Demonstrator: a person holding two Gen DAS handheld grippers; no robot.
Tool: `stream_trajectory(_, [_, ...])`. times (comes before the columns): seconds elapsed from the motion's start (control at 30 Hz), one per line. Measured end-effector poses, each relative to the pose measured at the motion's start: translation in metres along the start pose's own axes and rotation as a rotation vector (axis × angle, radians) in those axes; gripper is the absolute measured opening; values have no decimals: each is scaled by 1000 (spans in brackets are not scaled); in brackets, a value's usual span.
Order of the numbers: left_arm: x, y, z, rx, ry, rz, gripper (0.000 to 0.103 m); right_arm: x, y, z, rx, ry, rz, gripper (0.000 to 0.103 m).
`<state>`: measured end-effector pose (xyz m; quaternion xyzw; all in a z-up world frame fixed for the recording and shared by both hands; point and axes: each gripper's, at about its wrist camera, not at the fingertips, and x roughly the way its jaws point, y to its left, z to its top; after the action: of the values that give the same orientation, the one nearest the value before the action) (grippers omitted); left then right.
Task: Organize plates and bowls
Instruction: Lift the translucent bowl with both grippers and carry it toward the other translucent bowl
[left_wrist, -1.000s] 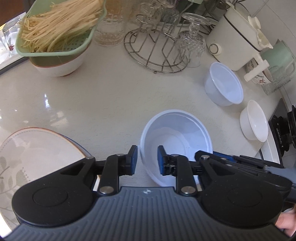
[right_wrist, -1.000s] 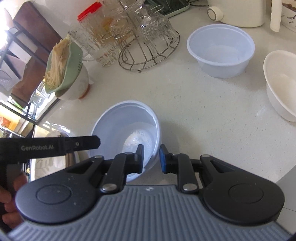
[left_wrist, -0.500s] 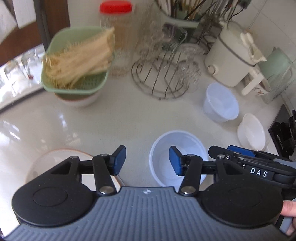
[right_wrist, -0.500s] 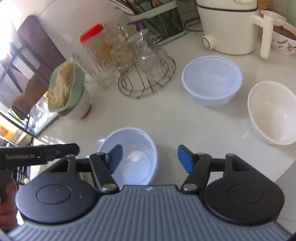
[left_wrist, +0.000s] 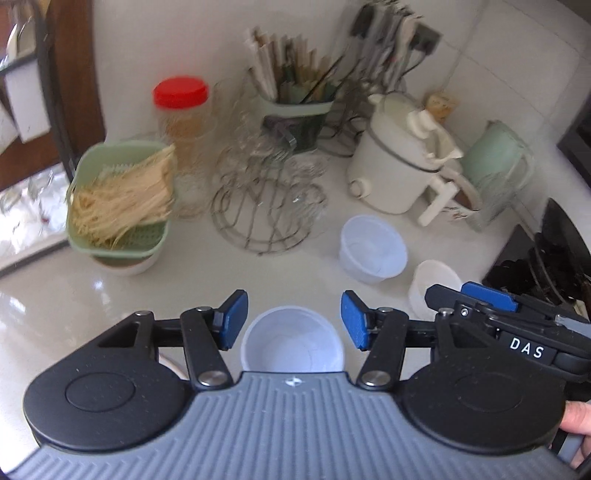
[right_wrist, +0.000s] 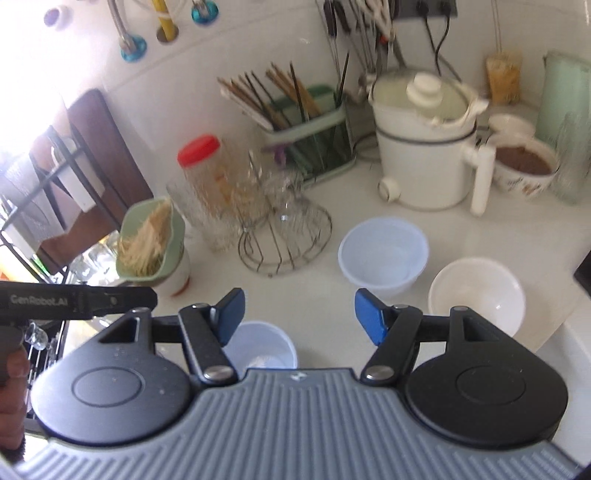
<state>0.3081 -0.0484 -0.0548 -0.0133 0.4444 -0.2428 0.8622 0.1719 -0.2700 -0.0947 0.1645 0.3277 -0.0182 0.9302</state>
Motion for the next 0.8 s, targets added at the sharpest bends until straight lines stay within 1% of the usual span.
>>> stream_trajectory(0.1, [-7, -9, 0, 22, -12, -7, 62, -14, 0, 1, -2, -37, -8, 68])
stream_trajectory(0.23, [-14, -18, 0, 36, -28, -7, 62, -26, 3, 1, -22, -73, -40, 68])
stream_trajectory(0.4, [-15, -29, -2, 65, -36, -10, 62, -34, 3, -1, -34, -76, -93, 68])
stream_trajectory(0.7, [-7, -45, -3, 84, -40, -24, 62, -46, -15, -2, -10, -101, -119, 68])
stream_trajectory(0.8, [-1, -53, -2, 104, -36, -27, 62, -49, -21, -3, 3, -101, -135, 68])
